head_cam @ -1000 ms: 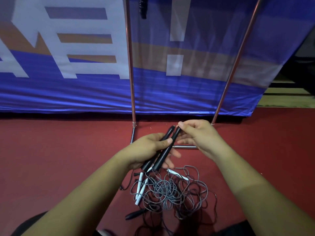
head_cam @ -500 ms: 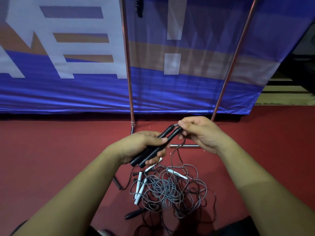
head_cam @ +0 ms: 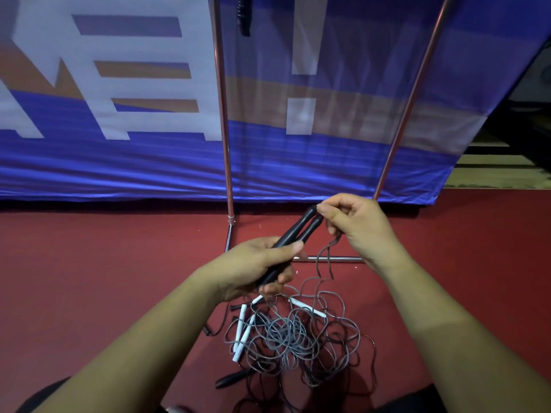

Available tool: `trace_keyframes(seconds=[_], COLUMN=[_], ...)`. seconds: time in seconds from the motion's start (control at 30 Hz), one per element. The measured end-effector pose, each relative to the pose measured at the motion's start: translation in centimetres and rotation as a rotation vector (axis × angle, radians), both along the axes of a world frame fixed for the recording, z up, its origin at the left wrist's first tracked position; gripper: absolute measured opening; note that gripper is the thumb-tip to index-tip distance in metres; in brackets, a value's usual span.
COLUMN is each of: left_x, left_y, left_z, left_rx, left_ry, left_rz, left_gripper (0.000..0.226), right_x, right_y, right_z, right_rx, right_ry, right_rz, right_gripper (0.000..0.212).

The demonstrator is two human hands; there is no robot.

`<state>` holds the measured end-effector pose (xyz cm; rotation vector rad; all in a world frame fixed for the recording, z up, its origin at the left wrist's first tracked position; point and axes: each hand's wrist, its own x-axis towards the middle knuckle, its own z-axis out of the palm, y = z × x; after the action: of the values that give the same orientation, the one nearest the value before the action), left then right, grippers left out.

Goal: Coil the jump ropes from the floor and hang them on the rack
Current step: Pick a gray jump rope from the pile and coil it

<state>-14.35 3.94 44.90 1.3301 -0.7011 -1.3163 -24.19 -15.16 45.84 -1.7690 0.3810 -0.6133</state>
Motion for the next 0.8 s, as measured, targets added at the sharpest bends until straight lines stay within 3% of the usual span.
trace_keyframes(seconds=[0.07, 0.17, 0.27, 0.37, 0.5, 0.73, 0.8], left_x=[-0.1, 0.2, 2.0, 3.6, 3.8, 3.9, 3.9], left_y=[-0.2, -0.4, -0.4, -0.1, -0.5, -0.3, -0.4], left_z=[0.2, 0.9, 2.0, 1.8, 1.4, 2.2, 2.3], left_rx=[-0.027, -0.152, -0.317, -0.365, -0.391, -0.494, -0.498], left_ry=[-0.043, 0.037, 0.156, 0.175, 0.243, 0.424, 0.473], left_rz=[0.043, 0.206, 0.405, 0.527, 0.711, 0.832, 0.822], left_gripper=[0.027, 0.014, 0.015, 0.016, 0.008, 0.023, 0.038], right_x=[0.1, 0.6, 0.7, 0.7, 1.1, 1.5, 1.5], right_y=[0.4, 0.7, 0.6, 1.8, 4.8, 6.8, 7.3], right_z=[0.1, 0.2, -0.7, -1.6, -1.4, -2.2, -2.3], right_rx=[-0.011, -0.013, -0.098, -0.031, 0.203, 0.171, 0.181], right_ry=[-0.016, -0.018, 0.135, 0.218, 0.177, 0.224, 0.244], right_rz=[-0.017, 0.004, 0.087, 0.184, 0.25, 0.324, 0.325], right_gripper=[0.017, 0.021, 0.02, 0.017, 0.01, 0.022, 0.021])
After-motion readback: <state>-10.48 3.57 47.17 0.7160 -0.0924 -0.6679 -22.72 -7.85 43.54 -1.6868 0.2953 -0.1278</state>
